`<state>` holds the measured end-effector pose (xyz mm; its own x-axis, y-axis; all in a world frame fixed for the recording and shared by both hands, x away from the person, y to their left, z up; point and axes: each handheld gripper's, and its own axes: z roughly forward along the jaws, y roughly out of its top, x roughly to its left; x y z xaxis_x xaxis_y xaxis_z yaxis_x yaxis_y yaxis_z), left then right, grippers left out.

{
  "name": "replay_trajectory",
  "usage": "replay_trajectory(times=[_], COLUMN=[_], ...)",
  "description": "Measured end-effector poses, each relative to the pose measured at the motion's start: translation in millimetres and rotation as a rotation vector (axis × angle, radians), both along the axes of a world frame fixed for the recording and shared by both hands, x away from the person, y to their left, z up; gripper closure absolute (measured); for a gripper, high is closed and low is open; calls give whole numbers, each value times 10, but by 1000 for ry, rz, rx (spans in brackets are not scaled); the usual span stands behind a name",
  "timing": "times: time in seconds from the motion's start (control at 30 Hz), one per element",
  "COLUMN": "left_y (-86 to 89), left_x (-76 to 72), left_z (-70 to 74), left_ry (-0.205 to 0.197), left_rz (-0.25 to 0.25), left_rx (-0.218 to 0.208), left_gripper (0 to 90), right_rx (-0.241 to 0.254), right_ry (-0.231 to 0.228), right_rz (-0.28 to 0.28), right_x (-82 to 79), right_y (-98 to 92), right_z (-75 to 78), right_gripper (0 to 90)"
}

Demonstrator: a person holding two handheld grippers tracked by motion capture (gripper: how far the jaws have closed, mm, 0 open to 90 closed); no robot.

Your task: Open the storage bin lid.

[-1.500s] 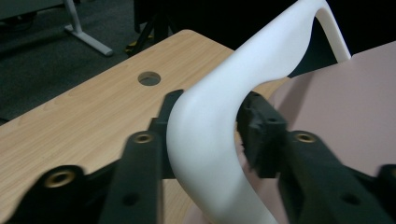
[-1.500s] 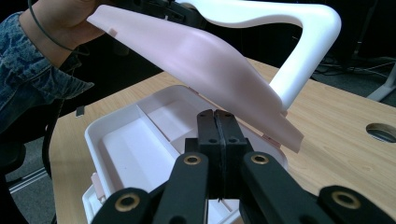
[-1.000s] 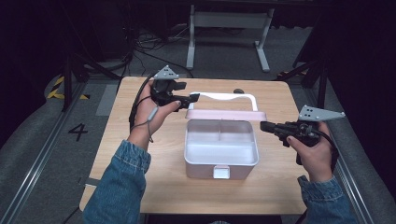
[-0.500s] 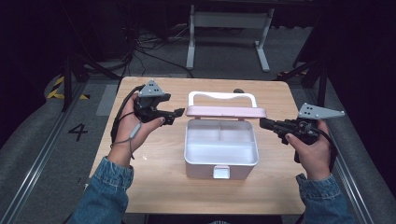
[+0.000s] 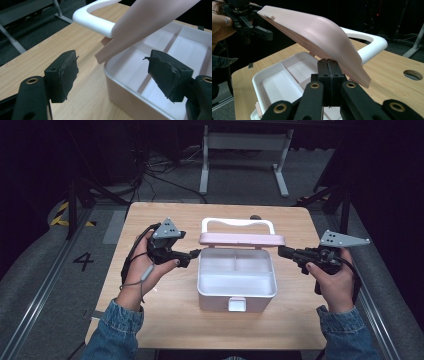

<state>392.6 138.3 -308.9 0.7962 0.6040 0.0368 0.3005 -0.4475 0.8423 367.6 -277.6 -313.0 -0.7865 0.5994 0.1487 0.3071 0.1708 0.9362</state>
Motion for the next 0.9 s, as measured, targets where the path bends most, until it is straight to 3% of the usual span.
replay_trajectory(times=[0.2, 0.37, 0.43, 0.6, 0.77, 0.9], left_y=[-202, -325, -342, -348, -372, -377], left_x=[53, 131, 171, 271, 333, 373], left_z=[-8, -40, -46, -33, -1, 29], left_ry=[-20, -14, -30, -29, -38, -68], left_rz=[-35, -24, -8, 15, 22, 7], left_rx=[-20, -23, -24, -78, -86, -96], left_gripper=[239, 230, 226, 239, 243, 337], right_rx=[10, 11, 17, 26, 23, 30], right_ry=[7, 5, 6, 1, -9, -11], right_rz=[4, 5, 4, -5, -13, -16], right_x=[4, 5, 9, 34, 48, 58], right_y=[-6, -17, -24, -46, -45, -47], right_z=[0, 5, 9, 17, 35, 37], right_gripper=[900, 900, 900, 900, 900, 900])
